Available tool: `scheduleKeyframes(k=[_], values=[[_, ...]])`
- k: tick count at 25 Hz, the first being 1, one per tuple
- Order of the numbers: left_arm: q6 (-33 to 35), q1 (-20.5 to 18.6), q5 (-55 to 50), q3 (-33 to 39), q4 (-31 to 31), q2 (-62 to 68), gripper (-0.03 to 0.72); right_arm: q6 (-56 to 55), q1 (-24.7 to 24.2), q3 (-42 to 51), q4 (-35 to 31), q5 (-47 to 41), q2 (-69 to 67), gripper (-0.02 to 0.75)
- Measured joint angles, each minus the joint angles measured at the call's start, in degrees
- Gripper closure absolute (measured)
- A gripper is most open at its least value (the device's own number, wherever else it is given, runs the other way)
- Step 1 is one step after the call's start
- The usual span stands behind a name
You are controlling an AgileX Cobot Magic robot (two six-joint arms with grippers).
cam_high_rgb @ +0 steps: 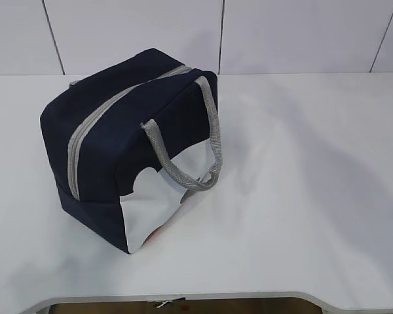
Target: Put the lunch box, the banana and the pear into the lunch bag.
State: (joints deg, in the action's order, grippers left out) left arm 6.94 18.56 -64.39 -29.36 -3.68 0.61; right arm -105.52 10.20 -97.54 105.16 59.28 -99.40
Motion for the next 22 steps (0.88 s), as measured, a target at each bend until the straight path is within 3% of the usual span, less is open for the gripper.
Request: scheduleKeyframes(k=[3,9,14,22], values=[[0.0,-2.0,0.0,0.0,0.0,0.0,0.451,0.0,0.0,0.0,0.0,0.0,0.0,0.316],[0.0,-12.7,0.0,0.0,0.0,0.0,0.451,0.0,0.0,0.0,0.0,0.0,0.0,0.316],[-0.1,-19.1,0.1,0.0,0.0,0.0,0.451,0.0,0.0,0.0,0.0,0.0,0.0,0.316],[-0.1,-20.0,0.1,0.0,0.0,0.0,0.451,0.0,0.0,0.0,0.0,0.0,0.0,0.316]])
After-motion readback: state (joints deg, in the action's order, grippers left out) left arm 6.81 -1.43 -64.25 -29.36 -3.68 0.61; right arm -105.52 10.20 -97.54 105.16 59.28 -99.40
